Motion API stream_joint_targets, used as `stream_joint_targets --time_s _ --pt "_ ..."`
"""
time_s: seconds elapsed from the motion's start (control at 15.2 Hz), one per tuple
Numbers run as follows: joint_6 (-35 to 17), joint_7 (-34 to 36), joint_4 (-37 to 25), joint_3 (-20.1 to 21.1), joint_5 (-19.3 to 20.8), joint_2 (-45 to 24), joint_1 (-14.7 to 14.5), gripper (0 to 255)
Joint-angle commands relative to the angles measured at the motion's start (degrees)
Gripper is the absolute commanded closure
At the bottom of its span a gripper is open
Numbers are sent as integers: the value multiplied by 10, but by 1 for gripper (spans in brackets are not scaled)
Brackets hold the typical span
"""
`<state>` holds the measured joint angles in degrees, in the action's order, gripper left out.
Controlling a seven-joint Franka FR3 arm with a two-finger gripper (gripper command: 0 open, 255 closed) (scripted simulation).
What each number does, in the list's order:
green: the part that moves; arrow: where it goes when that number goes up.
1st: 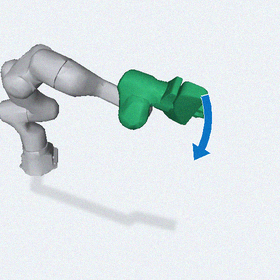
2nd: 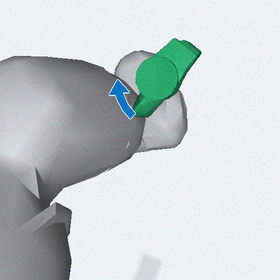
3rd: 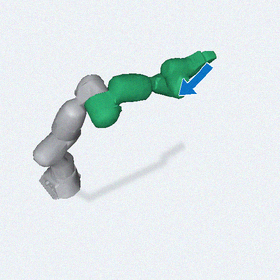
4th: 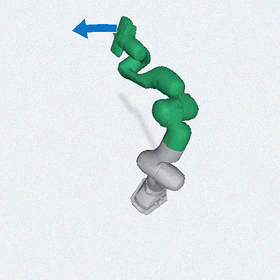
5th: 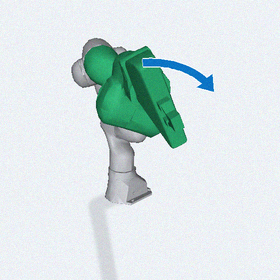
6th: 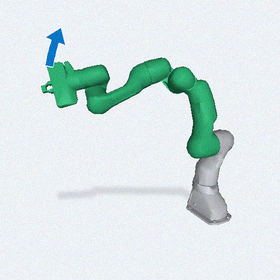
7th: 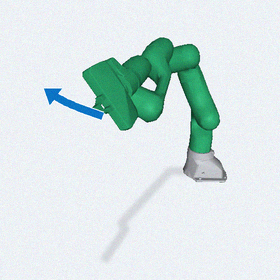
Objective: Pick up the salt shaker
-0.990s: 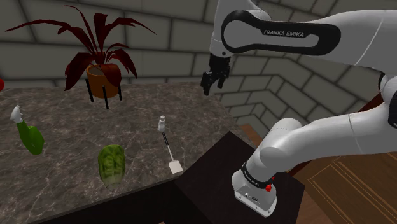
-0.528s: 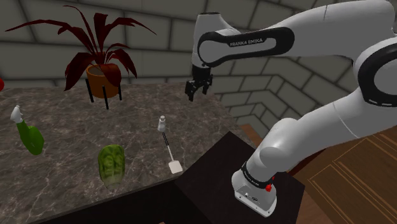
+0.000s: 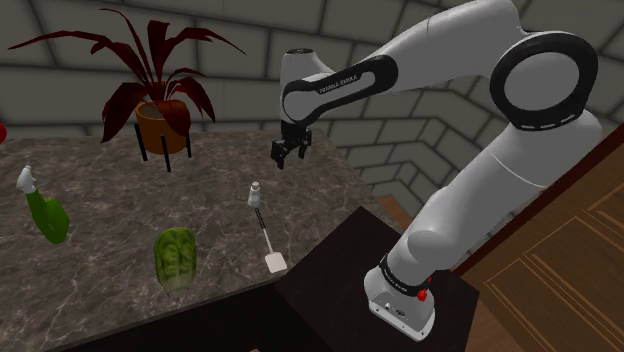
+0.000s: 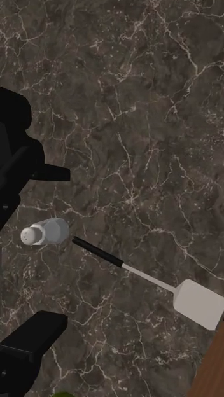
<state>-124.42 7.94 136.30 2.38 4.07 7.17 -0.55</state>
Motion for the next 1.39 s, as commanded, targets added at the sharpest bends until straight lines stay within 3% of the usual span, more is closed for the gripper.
stream_joint_targets --time_s 0.0,0.46,0.92,1.32 --pt "-26 7 -25 3 3 -52 -1 0" --pt "-89 19 -120 2 16 -212 -3 0" --pt "-116 26 -251 -2 25 -372 -10 0" --pt "-143 30 -267 -5 28 -415 -11 0"
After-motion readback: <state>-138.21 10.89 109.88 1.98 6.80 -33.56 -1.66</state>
